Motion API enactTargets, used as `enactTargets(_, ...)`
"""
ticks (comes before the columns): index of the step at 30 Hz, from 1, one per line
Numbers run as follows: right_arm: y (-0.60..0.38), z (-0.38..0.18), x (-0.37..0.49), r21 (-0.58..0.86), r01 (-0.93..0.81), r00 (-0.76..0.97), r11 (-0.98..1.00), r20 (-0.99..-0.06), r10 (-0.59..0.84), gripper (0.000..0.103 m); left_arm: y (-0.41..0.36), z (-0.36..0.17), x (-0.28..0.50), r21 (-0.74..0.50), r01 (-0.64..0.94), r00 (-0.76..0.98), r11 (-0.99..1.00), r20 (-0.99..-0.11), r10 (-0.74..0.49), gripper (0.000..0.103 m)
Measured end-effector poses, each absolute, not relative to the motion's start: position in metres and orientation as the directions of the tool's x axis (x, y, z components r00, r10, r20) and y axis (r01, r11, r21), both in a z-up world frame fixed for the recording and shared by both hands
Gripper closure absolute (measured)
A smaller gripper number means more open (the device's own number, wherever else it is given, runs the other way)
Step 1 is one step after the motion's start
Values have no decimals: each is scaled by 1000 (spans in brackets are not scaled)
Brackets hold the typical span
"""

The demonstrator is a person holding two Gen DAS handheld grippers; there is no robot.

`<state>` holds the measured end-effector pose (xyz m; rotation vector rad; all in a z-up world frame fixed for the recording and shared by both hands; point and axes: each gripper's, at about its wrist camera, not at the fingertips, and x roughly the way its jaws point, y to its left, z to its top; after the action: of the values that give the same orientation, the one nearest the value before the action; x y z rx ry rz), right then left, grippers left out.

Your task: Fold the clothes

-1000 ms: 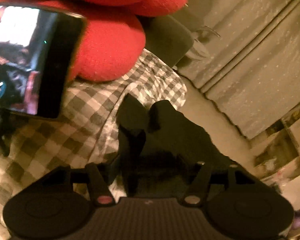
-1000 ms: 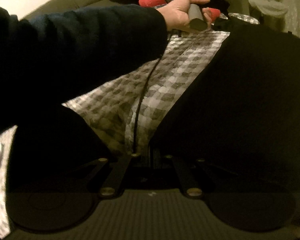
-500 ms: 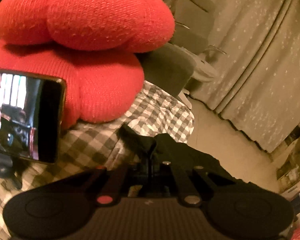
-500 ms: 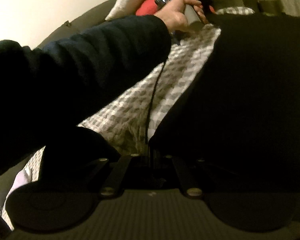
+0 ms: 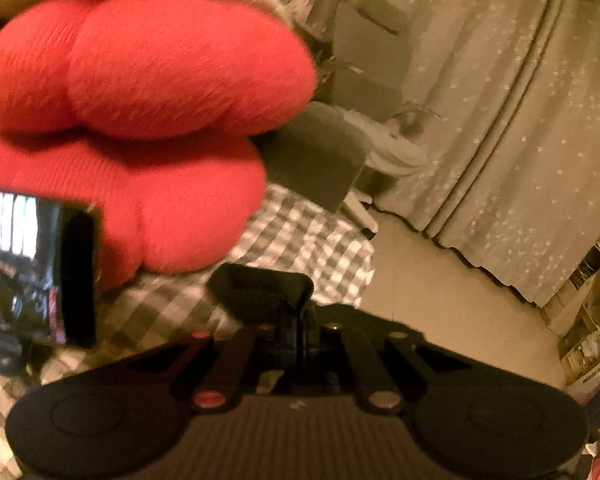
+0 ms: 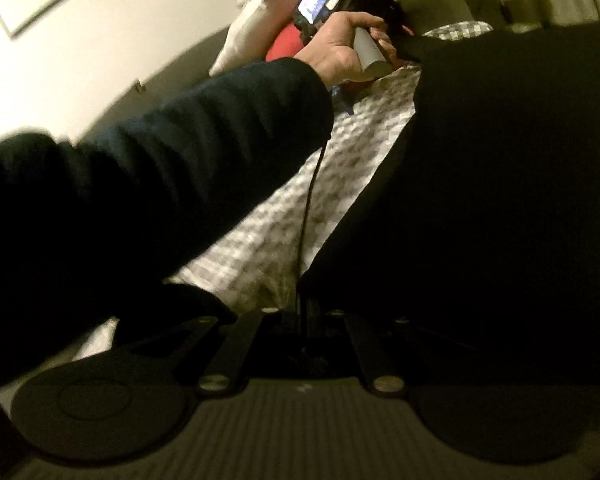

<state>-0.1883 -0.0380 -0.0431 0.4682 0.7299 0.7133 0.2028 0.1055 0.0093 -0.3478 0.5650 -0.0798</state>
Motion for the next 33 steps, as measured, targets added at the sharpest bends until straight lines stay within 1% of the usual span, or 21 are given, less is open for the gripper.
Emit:
enactTargets(5,-57,-45,-189,657,-357,542,663,-433,721,100,71,24,204,-198,54,855,979,-497,-148,101)
enactTargets(8,-66,-42,-196,671,-344,557,657,-417,718,100,51,31,207,-133,97,865,986,-479,-149,101)
enactTargets(13,-83,-41,-201,665,-313,580,678,-431,691,100,9,40,206,-41,199,873,979,-447,-196,101)
enactTargets(22,-107,-48,-211,658,-222,628,720,-468,622,100,-68,31,208,155,305,860,939,-468,-202,101)
enactTargets(27,-115,-55,-211,659,-156,641,736,-499,583,100,-106,17,208,272,326,858,905,-487,-163,101)
enactTargets(33,-125,-63,-213,656,-75,653,751,-537,533,100,-136,2,205,308,344,849,887,-505,-154,101)
